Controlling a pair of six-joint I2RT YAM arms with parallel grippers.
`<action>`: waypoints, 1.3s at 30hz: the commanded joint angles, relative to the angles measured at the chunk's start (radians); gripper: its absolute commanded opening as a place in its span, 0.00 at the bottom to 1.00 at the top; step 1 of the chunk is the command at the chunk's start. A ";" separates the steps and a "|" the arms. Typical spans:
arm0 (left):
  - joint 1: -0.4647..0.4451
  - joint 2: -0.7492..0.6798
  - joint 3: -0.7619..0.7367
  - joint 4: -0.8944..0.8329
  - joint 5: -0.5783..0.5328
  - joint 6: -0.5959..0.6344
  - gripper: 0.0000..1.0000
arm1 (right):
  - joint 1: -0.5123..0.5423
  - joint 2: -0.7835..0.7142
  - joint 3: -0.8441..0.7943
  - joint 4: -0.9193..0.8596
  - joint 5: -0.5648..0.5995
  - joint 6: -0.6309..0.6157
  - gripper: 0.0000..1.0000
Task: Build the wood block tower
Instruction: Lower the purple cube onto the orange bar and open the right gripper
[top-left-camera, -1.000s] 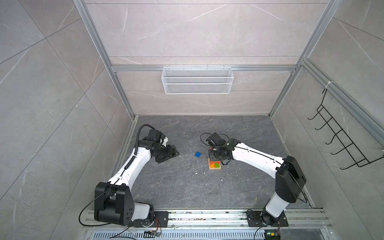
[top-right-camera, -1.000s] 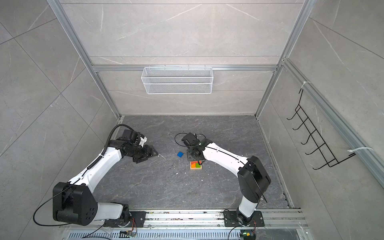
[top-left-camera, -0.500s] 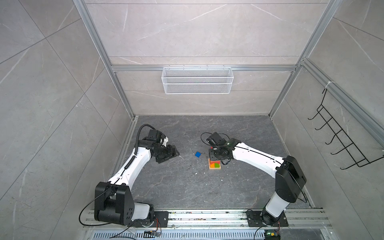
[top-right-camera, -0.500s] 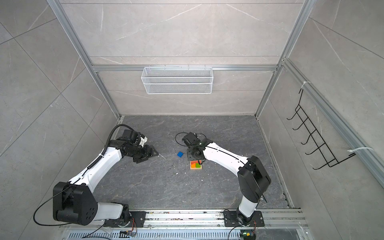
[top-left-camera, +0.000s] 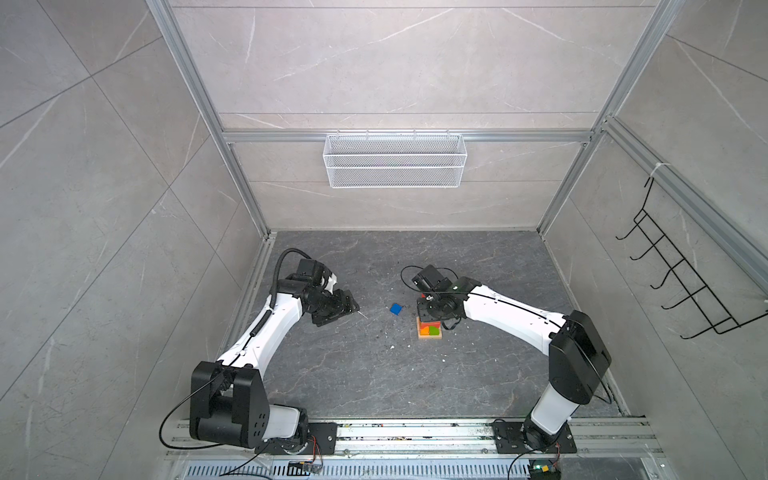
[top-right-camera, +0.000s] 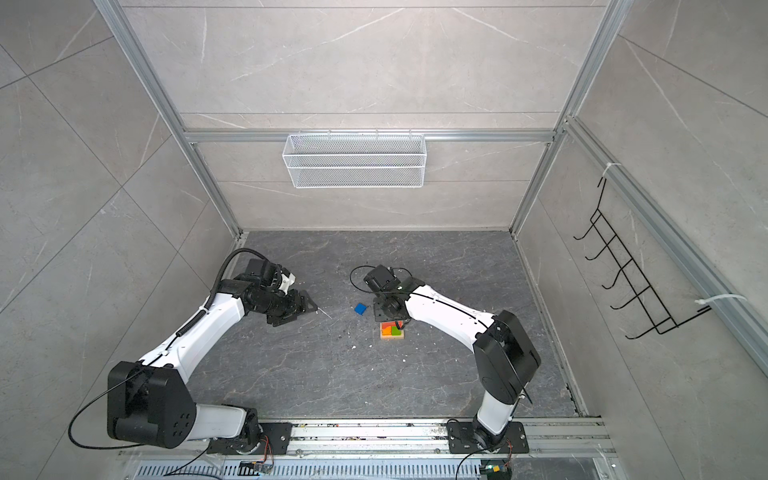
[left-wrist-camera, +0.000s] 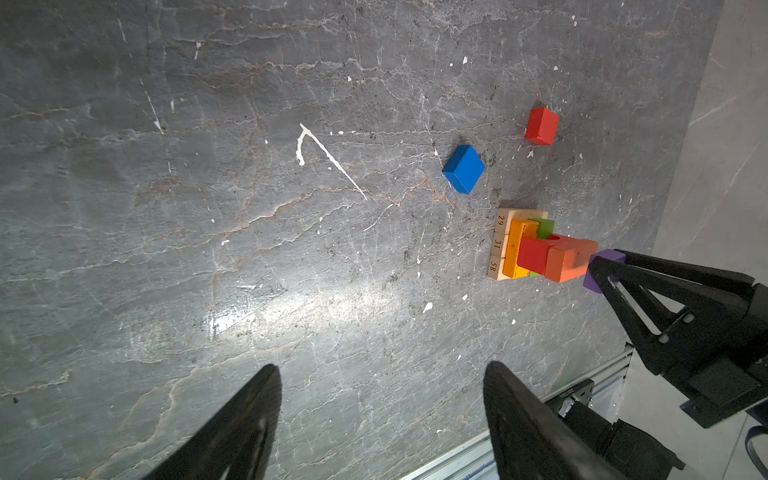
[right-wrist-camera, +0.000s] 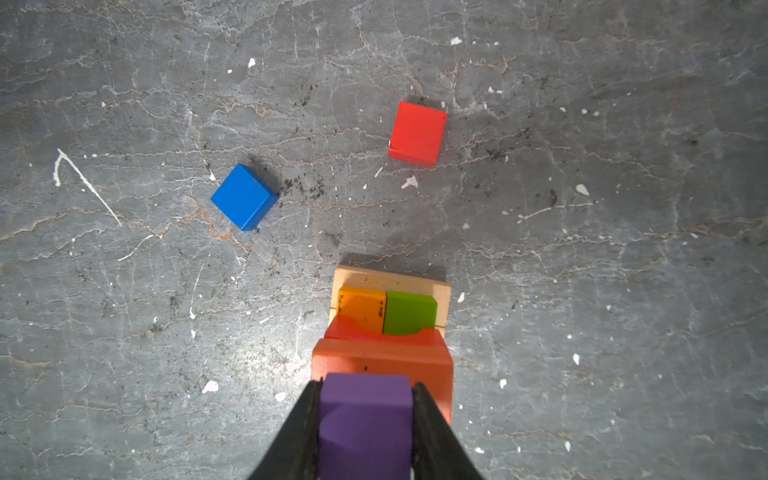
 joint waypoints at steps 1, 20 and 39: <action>0.006 -0.001 0.003 0.013 0.024 -0.003 0.79 | -0.005 0.014 -0.022 0.001 0.000 -0.001 0.07; 0.006 -0.001 0.001 0.014 0.024 -0.003 0.79 | -0.004 0.024 -0.035 0.013 -0.007 0.007 0.08; 0.006 0.000 0.002 0.016 0.024 -0.003 0.79 | -0.004 0.026 -0.021 0.008 0.018 0.019 0.12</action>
